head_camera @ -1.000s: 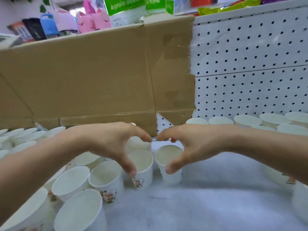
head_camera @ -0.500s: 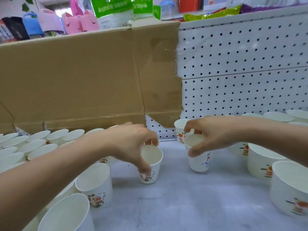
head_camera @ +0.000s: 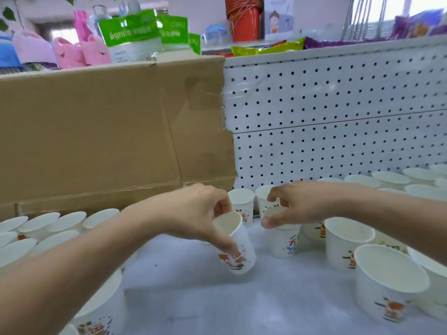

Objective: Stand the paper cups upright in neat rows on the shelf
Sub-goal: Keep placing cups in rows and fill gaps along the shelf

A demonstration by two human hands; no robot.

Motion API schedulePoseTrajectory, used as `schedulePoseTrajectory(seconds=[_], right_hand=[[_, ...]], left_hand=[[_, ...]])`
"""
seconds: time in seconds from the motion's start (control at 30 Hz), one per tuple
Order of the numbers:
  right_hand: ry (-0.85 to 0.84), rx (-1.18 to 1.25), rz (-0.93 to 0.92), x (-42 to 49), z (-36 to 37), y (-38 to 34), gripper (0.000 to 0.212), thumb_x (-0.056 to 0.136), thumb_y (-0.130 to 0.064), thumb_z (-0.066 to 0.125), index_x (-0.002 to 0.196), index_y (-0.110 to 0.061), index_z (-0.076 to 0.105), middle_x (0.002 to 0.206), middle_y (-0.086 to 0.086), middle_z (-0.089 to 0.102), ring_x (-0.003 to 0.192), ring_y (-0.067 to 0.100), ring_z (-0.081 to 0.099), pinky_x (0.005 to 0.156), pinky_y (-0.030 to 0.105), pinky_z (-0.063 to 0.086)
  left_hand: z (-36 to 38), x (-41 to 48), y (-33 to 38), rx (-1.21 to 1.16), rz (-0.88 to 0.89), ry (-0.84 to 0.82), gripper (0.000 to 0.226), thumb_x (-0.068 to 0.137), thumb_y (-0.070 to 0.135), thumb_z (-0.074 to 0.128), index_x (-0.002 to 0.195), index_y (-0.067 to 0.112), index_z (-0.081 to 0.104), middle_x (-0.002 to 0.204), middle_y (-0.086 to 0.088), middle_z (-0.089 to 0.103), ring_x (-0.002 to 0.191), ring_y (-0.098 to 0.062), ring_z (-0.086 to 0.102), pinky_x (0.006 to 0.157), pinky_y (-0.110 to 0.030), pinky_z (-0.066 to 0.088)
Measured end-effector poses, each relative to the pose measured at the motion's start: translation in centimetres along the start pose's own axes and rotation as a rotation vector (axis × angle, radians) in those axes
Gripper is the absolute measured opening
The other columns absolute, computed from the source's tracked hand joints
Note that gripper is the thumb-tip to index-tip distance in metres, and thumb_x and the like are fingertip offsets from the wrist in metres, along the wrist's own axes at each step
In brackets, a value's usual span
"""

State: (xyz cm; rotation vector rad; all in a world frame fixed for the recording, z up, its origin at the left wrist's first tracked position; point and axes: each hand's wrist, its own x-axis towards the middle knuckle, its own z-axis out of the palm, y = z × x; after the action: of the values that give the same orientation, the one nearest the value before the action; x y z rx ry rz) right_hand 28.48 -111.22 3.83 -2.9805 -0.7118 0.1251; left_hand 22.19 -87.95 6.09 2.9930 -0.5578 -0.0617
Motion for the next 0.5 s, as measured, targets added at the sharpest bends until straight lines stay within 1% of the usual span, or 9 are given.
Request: schedulePoseTrajectory(seconds=[0.07,0.1,0.17,0.23,0.27,0.33,0.4,0.5], right_hand=[[-0.037,0.077,-0.051,-0.1,-0.7,0.3,0.081,0.069,-0.076,0.058,0.137,-0.037,0.039,0.135,-0.013,0.049,0.111,0.008,0.049,0.090,0.027,0.039],[-0.066,0.111,-0.080,-0.3,-1.1,0.4,0.080,0.069,-0.072,0.062,0.138,-0.039,0.037,0.135,-0.016,0.048,0.112,0.006,0.049,0.090,0.025,0.039],[-0.116,0.149,-0.119,-0.6,-1.5,0.5,0.079,0.069,-0.061,0.071,0.138,-0.043,0.037,0.132,-0.019,0.048,0.114,0.004,0.050,0.087,0.020,0.039],[-0.123,0.147,-0.136,-0.6,-1.3,0.6,0.076,0.070,-0.050,0.074,0.136,-0.043,0.038,0.125,-0.020,0.051,0.109,0.004,0.053,0.087,0.020,0.043],[-0.114,0.142,-0.138,-0.5,-1.2,0.7,0.074,0.071,-0.047,0.074,0.136,-0.042,0.039,0.118,-0.021,0.053,0.105,0.003,0.055,0.086,0.021,0.045],[-0.083,0.128,-0.131,-0.3,-0.8,0.8,0.071,0.071,-0.047,0.073,0.133,-0.039,0.042,0.107,-0.021,0.056,0.095,0.003,0.057,0.080,0.022,0.047],[-0.048,0.092,-0.093,-0.2,-0.6,1.0,0.071,0.070,-0.053,0.072,0.133,-0.037,0.043,0.107,-0.017,0.058,0.093,0.006,0.058,0.076,0.024,0.047],[0.003,0.012,-0.038,-0.1,-0.3,1.5,0.073,0.070,-0.061,0.066,0.133,-0.035,0.041,0.115,-0.012,0.055,0.097,0.011,0.056,0.076,0.029,0.048]], left_hand=[[0.8,2.0,1.3,-0.016,-0.038,-0.044,0.061,0.048,0.077,0.069,0.090,0.035,0.057,0.085,0.017,0.059,0.078,-0.003,0.058,0.070,-0.034,0.055],[1.2,3.0,1.8,-0.012,-0.067,-0.065,0.062,0.048,0.078,0.069,0.089,0.033,0.059,0.084,0.015,0.061,0.078,-0.007,0.059,0.068,-0.034,0.055],[1.8,4.6,2.2,-0.003,-0.124,-0.072,0.065,0.048,0.080,0.067,0.086,0.028,0.063,0.081,0.012,0.062,0.075,-0.010,0.060,0.060,-0.032,0.049],[2.2,5.6,2.3,-0.003,-0.155,-0.048,0.068,0.048,0.082,0.066,0.083,0.025,0.065,0.078,0.011,0.064,0.071,-0.009,0.059,0.056,-0.030,0.046],[2.4,5.9,2.4,-0.006,-0.163,-0.040,0.070,0.047,0.084,0.066,0.085,0.024,0.066,0.079,0.010,0.065,0.072,-0.009,0.060,0.057,-0.031,0.048],[2.7,6.3,2.3,-0.008,-0.163,-0.023,0.084,0.045,0.085,0.065,0.094,0.017,0.068,0.089,0.004,0.070,0.080,-0.014,0.064,0.067,-0.035,0.054],[3.0,6.3,2.1,-0.011,-0.155,0.008,0.091,0.045,0.085,0.065,0.102,0.014,0.066,0.099,0.001,0.069,0.088,-0.017,0.063,0.077,-0.039,0.054],[3.2,6.0,1.8,-0.053,-0.166,0.047,0.084,0.048,0.080,0.071,0.109,0.025,0.057,0.106,0.009,0.060,0.095,-0.013,0.055,0.083,-0.034,0.051]])
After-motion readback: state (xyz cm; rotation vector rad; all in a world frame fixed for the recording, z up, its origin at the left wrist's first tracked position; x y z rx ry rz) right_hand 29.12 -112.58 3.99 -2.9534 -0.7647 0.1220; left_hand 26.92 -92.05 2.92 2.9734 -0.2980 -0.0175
